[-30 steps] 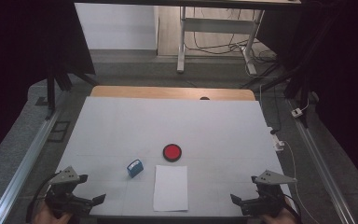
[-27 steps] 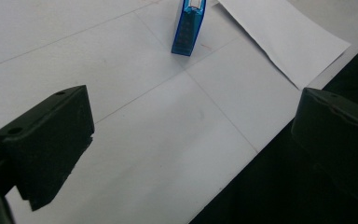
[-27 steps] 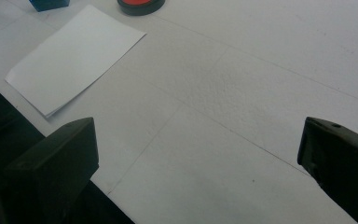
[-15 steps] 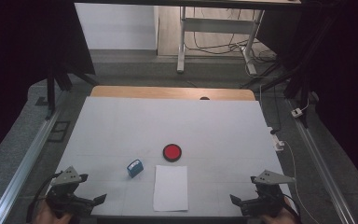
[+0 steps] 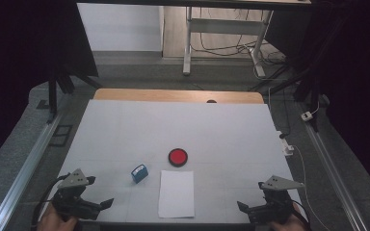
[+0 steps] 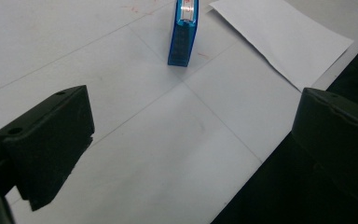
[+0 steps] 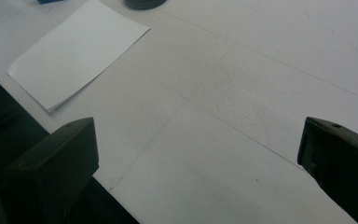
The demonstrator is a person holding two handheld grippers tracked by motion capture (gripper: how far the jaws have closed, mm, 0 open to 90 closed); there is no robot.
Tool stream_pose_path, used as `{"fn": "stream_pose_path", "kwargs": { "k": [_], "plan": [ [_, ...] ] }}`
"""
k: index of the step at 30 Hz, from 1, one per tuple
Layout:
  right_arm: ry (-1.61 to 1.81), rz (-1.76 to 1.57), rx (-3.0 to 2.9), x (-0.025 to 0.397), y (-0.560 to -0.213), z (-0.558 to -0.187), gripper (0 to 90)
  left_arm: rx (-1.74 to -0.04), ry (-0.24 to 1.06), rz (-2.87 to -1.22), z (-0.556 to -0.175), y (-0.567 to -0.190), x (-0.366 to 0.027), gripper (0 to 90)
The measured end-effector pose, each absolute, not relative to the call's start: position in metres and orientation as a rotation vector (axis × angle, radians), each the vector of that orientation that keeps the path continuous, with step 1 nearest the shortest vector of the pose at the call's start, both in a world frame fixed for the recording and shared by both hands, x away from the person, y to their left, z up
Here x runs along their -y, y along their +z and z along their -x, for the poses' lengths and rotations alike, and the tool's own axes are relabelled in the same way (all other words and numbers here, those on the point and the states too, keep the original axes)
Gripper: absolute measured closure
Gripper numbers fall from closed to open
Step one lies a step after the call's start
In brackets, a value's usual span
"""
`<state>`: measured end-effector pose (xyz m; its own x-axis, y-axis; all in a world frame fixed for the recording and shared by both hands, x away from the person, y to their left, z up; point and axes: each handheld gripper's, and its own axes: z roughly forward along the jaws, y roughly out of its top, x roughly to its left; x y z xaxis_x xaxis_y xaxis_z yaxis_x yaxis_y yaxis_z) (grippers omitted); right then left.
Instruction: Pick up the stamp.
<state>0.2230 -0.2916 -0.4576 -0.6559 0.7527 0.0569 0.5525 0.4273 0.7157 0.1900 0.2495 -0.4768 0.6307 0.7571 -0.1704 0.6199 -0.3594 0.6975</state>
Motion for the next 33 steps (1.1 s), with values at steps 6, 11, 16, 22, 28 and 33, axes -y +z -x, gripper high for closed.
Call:
{"fn": "stream_pose_path", "kwargs": {
  "k": [6,11,16,22,28,33],
  "plan": [
    [1.050,-1.130,-2.417,0.291,-0.458,-0.223,0.0,-1.037,0.215,-2.075,-0.197,-0.477,-0.248,0.0],
    [1.048,-1.129,-2.420,0.291,-0.458,-0.223,0.0,-1.022,0.178,-2.050,-0.202,-0.479,-0.246,0.0],
    [1.047,-1.129,-2.424,0.291,-0.458,-0.223,0.0,-1.015,0.188,-2.056,-0.207,-0.481,-0.244,0.0],
    [1.047,-1.130,-2.427,0.291,-0.458,-0.224,0.0,-1.002,0.197,-2.087,-0.216,-0.483,-0.237,0.0],
    [1.036,-1.128,-2.434,0.290,-0.458,-0.224,0.0,-0.993,0.205,-2.108,-0.225,-0.485,-0.229,0.0],
    [1.036,-1.129,-2.437,0.290,-0.458,-0.224,0.0,-0.975,0.204,-2.133,-0.234,-0.487,-0.223,0.0]
  ]
}}
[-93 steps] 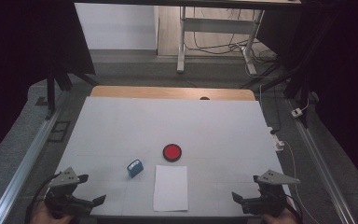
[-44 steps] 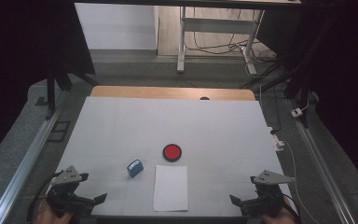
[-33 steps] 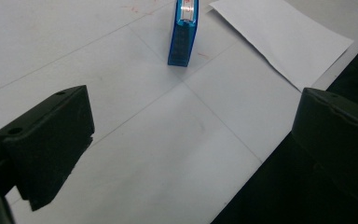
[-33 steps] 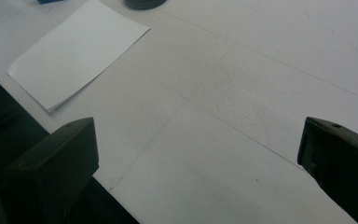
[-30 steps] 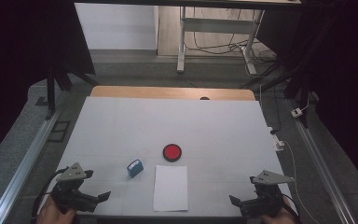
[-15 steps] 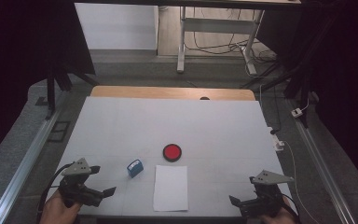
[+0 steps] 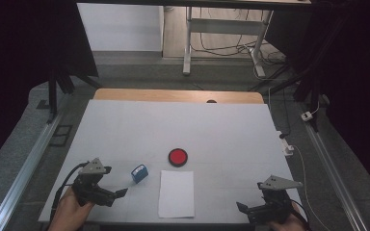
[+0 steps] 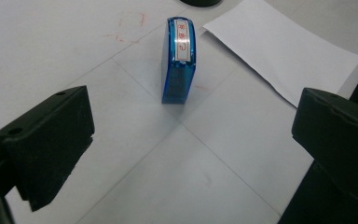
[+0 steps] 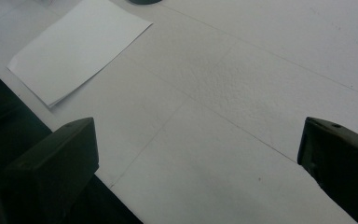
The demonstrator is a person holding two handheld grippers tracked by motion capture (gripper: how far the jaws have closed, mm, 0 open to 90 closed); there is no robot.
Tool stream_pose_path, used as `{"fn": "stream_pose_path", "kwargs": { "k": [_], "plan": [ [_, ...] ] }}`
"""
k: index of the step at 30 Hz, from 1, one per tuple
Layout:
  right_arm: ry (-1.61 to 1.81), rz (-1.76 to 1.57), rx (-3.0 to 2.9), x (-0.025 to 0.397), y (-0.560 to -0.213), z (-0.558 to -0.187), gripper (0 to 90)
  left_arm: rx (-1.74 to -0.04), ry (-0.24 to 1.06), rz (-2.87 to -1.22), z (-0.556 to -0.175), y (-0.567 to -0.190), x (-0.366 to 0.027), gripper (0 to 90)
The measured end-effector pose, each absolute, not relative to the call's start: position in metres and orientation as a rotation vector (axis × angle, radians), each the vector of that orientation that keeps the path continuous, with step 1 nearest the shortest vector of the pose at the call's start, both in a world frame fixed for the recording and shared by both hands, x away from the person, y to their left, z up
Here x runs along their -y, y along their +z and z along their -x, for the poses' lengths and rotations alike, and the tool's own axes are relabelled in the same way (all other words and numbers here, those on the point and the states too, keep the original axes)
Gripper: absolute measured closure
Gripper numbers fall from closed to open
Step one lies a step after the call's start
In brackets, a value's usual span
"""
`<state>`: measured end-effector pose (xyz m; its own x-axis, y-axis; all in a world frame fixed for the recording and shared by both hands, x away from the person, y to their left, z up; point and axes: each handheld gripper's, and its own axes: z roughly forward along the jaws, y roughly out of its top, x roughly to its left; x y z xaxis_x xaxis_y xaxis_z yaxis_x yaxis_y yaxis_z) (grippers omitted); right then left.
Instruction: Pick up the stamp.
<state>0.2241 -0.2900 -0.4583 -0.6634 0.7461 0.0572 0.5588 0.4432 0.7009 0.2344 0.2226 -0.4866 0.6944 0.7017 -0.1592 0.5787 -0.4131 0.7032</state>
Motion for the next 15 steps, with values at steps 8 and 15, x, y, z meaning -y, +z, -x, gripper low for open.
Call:
{"fn": "stream_pose_path", "kwargs": {
  "k": [8,15],
  "plan": [
    [1.036,-1.129,-2.438,0.290,-0.458,-0.224,0.0,-0.961,0.217,-2.169,-0.247,-0.487,-0.213,0.0],
    [1.035,-1.127,-2.440,0.290,-0.458,-0.224,0.0,-0.959,0.217,-2.199,-0.261,-0.488,-0.201,0.0]
  ]
}}
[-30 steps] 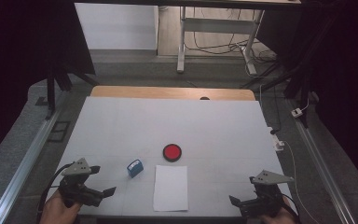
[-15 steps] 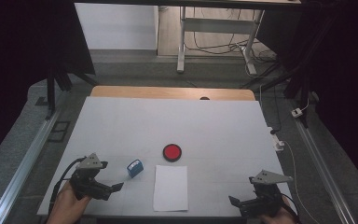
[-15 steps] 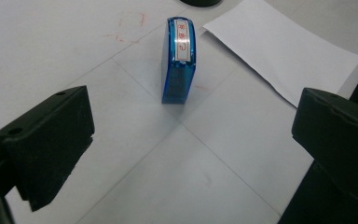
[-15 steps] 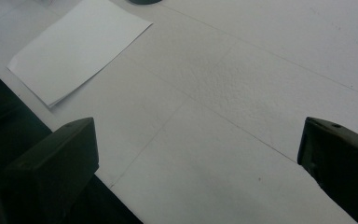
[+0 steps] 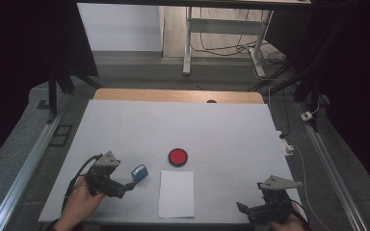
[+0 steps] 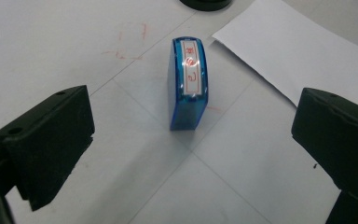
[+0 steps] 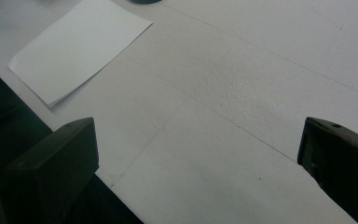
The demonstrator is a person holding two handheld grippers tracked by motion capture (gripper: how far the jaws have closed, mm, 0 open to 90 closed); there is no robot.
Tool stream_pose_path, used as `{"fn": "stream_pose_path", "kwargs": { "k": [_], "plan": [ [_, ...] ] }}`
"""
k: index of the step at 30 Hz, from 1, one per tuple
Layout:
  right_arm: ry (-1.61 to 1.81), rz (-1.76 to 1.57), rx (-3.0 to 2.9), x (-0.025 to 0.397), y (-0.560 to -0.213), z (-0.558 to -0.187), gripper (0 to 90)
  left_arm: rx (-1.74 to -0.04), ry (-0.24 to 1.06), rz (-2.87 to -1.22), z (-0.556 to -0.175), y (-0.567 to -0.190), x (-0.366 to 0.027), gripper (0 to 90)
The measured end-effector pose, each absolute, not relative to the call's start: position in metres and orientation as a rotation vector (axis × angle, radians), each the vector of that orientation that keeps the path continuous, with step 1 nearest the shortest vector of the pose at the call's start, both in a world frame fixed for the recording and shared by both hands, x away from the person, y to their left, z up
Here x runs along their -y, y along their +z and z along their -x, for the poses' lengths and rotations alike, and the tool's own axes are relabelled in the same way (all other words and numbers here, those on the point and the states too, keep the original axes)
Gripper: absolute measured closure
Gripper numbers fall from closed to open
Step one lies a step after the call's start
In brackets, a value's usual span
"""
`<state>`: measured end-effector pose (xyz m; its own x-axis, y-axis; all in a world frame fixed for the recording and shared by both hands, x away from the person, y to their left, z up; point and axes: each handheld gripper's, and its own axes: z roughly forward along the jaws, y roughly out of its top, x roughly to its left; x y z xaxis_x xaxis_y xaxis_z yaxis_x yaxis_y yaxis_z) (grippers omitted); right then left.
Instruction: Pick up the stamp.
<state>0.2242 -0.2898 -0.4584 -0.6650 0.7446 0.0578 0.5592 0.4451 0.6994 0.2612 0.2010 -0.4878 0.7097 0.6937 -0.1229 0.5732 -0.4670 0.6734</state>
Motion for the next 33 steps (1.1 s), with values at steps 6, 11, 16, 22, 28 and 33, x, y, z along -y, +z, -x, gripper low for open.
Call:
{"fn": "stream_pose_path", "kwargs": {
  "k": [6,11,16,22,28,33],
  "plan": [
    [1.033,-1.127,-2.443,0.289,-0.459,-0.224,0.0,-0.948,0.211,-2.218,-0.269,-0.489,-0.197,0.0],
    [1.030,-1.126,-2.444,0.289,-0.459,-0.224,0.0,-0.921,0.206,-2.270,-0.277,-0.492,-0.189,0.0],
    [1.028,-1.126,-2.446,0.289,-0.459,-0.225,0.0,-0.902,0.209,-2.312,-0.284,-0.496,-0.181,0.1],
    [1.021,-1.123,-2.449,0.289,-0.459,-0.225,0.0,-0.899,0.216,-2.345,-0.294,-0.499,-0.175,8.6],
    [1.028,-1.128,-2.450,0.289,-0.459,-0.225,0.0,-0.873,0.218,-2.381,-0.298,-0.497,-0.171,34.8],
    [1.026,-1.125,-2.450,0.289,-0.459,-0.225,0.0,-0.872,0.212,-2.395,-0.298,-0.496,-0.172,47.0]
  ]
}}
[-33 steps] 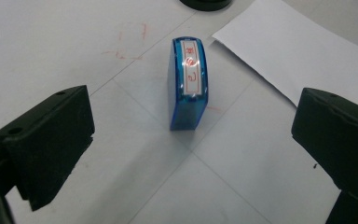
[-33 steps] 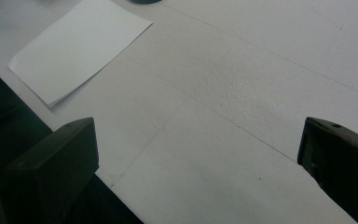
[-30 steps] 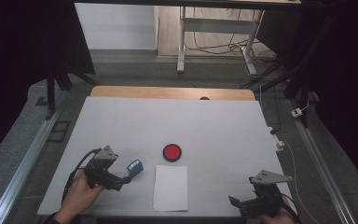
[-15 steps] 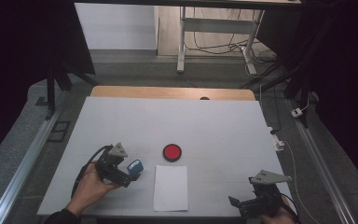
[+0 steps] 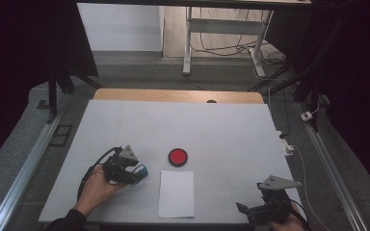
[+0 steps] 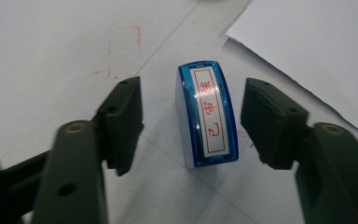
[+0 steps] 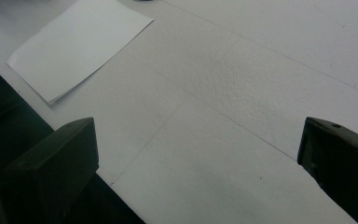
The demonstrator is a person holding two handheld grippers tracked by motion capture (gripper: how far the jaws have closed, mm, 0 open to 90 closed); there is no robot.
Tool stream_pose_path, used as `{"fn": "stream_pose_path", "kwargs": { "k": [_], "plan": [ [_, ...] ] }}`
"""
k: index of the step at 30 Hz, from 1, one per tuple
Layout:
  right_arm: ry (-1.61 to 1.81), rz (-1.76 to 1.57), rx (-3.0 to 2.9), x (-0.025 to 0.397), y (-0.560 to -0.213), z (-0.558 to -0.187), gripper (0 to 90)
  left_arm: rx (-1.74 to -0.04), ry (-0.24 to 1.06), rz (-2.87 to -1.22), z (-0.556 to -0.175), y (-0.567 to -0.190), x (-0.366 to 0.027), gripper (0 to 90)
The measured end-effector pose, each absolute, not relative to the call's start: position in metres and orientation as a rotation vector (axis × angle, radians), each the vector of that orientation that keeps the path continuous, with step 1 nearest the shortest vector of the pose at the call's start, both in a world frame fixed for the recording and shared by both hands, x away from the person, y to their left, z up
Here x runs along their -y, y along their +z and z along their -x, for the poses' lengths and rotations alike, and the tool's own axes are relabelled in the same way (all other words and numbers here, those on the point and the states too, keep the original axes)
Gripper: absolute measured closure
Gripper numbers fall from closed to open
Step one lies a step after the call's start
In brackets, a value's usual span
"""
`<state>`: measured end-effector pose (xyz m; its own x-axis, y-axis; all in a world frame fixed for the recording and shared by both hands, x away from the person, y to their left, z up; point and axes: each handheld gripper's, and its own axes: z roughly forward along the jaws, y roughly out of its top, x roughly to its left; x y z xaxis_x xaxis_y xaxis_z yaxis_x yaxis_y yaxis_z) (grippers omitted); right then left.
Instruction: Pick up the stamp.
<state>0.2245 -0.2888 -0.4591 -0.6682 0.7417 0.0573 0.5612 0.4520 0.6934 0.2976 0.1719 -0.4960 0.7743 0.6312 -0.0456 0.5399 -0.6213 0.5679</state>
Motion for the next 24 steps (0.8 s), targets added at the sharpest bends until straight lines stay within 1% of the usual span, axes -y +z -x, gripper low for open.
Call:
{"fn": "stream_pose_path", "kwargs": {
  "k": [3,6,14,18,20,24],
  "plan": [
    [1.026,-1.124,-2.451,0.289,-0.459,-0.225,0.0,-0.873,0.195,-2.400,-0.297,-0.496,-0.172,54.3],
    [1.026,-1.127,-2.452,0.289,-0.459,-0.225,0.0,-0.869,0.199,-2.415,-0.297,-0.495,-0.171,69.4],
    [1.026,-1.125,-2.453,0.289,-0.459,-0.225,0.0,-0.875,0.196,-2.417,-0.297,-0.494,-0.170,70.3],
    [1.028,-1.125,-2.455,0.289,-0.459,-0.225,0.0,-0.869,0.162,-2.380,-0.298,-0.489,-0.172,70.3],
    [1.028,-1.125,-2.455,0.289,-0.459,-0.225,0.0,-0.853,0.139,-2.368,-0.298,-0.486,-0.171,70.3],
    [1.027,-1.122,-2.455,0.289,-0.459,-0.225,0.0,-0.820,0.142,-2.370,-0.296,-0.482,-0.166,70.3]
  ]
}}
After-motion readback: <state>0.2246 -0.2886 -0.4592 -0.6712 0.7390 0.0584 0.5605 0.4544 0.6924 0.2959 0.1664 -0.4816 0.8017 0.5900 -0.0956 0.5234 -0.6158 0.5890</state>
